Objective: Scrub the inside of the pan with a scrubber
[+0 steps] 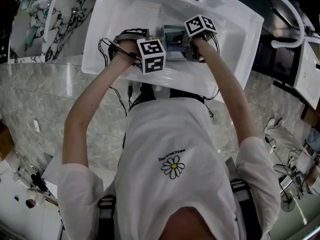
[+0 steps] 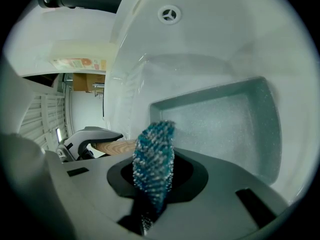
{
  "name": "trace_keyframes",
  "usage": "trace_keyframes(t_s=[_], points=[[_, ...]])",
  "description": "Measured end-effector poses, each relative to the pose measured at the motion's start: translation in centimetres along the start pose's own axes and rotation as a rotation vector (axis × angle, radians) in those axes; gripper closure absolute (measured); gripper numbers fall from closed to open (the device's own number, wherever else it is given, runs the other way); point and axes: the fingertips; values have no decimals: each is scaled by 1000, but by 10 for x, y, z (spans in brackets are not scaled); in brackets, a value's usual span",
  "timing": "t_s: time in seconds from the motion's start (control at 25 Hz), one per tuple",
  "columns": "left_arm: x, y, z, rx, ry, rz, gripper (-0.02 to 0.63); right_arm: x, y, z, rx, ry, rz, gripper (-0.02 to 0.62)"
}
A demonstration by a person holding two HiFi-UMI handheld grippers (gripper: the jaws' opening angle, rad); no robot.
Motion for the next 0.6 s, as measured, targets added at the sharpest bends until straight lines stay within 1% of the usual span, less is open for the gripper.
trace_keyframes(t_s=[0.12,0.32,0.4,0.6], points=[[0,0,0,3,2,-1,472,-1,0,-1,-7,5,-7,538],[0,0,-1,17,11,6,472,-20,-1,3,-53,-5,-62,538],[0,-2,-1,21,16,0,472,-31,-15,-1,-64,-6,-114,538],[-1,1,-3,25,28,3,472,-60,-79,-12,-59,29,-308,538]])
Point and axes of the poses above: the fingertips, and each gripper's own axes: x forward along the fingers, y to its left, z out of its top, and after that the axes turned 6 degrees about y, right-handed
